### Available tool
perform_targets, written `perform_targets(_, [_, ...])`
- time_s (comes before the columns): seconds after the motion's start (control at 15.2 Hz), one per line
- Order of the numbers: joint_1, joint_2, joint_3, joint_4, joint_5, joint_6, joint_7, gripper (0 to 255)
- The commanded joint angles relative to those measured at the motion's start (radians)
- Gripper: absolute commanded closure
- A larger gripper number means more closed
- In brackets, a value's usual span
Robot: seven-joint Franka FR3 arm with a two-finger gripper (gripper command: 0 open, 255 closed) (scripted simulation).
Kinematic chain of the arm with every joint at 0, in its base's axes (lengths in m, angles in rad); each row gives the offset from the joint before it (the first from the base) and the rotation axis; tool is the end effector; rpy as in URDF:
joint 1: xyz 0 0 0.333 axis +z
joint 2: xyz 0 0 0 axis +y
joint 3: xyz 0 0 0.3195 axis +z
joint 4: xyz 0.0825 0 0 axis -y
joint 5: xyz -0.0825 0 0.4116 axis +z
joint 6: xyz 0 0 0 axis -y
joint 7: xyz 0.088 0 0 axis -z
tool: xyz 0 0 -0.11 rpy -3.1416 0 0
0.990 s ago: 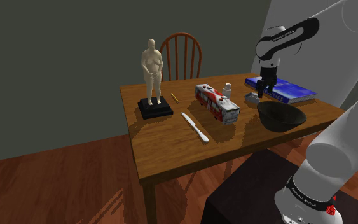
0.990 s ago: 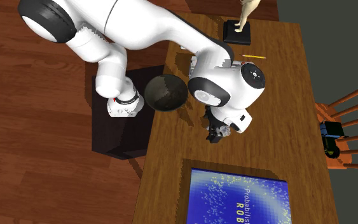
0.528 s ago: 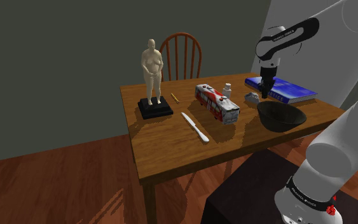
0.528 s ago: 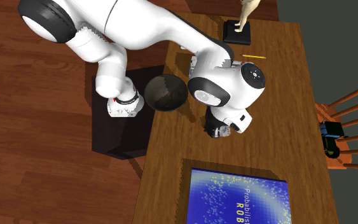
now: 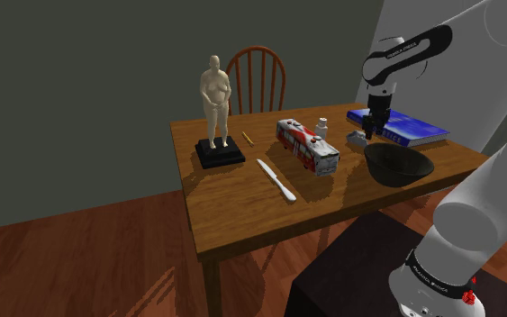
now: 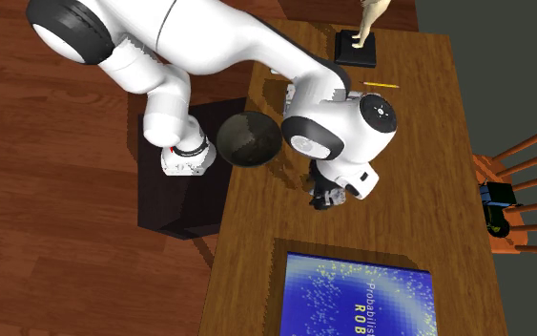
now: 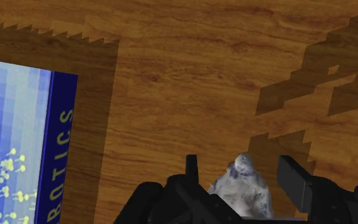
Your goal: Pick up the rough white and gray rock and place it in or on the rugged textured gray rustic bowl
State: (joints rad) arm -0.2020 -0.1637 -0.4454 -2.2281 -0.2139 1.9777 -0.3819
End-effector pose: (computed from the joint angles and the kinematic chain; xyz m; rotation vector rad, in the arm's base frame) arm 0.3974 -0.3220 0.4142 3.0655 -0.2489 -0.2242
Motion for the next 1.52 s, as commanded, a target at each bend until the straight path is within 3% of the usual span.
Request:
perform_targets(0.0, [0.001,-0.008,-0.004,-0.025,0.045,0.101,0.045,0])
perform_targets(0.2, [0.006,-0.015,-0.008,-0.063,0.117,0.266,0.11,0])
perform_targets(0.73, [0.011,0.054,-0.022,-0.103,0.15,0.371,0.085,0])
perform_targets(1.19, [0.011,0.054,-0.022,-0.103,0.15,0.371,0.086,0])
perform_targets(1.25, [0.011,0.054,-0.022,-0.103,0.15,0.371,0.086,255])
perform_targets(1.45, [0.011,0.054,-0.022,-0.103,0.15,0.371,0.085,255])
